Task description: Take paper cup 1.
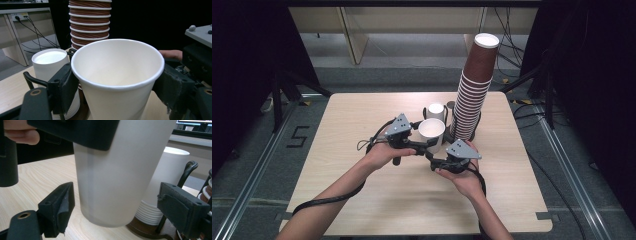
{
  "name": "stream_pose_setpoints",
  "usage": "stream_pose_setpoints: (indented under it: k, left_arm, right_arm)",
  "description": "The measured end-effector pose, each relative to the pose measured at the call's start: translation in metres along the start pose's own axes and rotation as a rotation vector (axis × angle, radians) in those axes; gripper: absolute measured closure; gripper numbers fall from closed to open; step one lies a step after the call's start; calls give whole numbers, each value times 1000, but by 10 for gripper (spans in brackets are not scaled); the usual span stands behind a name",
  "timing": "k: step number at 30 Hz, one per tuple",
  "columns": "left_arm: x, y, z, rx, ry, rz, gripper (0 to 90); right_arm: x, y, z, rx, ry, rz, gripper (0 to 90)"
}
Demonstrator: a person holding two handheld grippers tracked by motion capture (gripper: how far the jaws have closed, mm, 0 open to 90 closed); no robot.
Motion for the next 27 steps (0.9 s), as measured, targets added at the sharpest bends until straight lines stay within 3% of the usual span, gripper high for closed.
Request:
stream_pose_setpoints:
  k: [11, 16, 18, 22, 27]
  left_arm:
    - [0, -5, 0, 10, -15, 0, 242]
    - [-2, -6, 2, 12, -26, 3, 243]
    - [-2, -6, 2, 13, -27, 4, 244]
    - [-4, -7, 3, 12, -31, 0, 244]
    - [-5, -7, 3, 17, -32, 7, 244]
  right_arm:
    - [-1, 2, -1, -3, -4, -15, 155]
    - [0, 2, -1, -1, -1, -4, 162]
    - [3, 1, -1, 14, 17, 29, 172]
    - [0, 3, 0, -6, -1, -3, 180]
    - [0, 4, 1, -8, -9, -1, 215]
Point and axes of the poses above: each handheld gripper's, and its own axes: z roughly forward along the jaws, y roughly out of its top, x roughly to its left, the point moved 5 cm from there along z, roughly forward along the jaws, and after that the axes turned 6 degrees about -z, right-handed, at the moved point
